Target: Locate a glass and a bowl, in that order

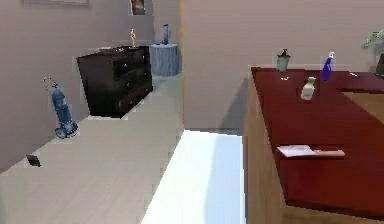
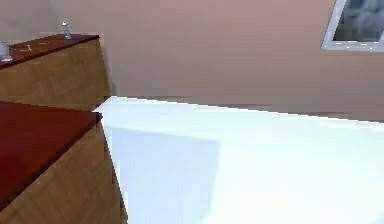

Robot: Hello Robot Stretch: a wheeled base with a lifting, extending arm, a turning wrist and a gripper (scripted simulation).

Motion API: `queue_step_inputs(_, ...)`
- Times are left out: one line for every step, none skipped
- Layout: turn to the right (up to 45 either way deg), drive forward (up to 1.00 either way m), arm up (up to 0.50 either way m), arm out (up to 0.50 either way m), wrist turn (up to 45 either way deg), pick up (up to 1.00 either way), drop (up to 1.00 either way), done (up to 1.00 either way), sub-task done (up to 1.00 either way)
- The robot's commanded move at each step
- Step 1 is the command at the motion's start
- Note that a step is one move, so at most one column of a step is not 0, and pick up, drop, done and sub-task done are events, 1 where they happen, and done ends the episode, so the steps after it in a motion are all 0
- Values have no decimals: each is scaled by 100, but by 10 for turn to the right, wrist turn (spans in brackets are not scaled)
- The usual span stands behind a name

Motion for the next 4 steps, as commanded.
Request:
queue_step_inputs(0,5,0,0,0,0,0,0,0)
queue_step_inputs(-270,0,0,0,0,0,0,0,0)
queue_step_inputs(0,55,0,0,0,0,0,0,0)
queue_step_inputs(240,0,0,0,0,0,0,0,0)
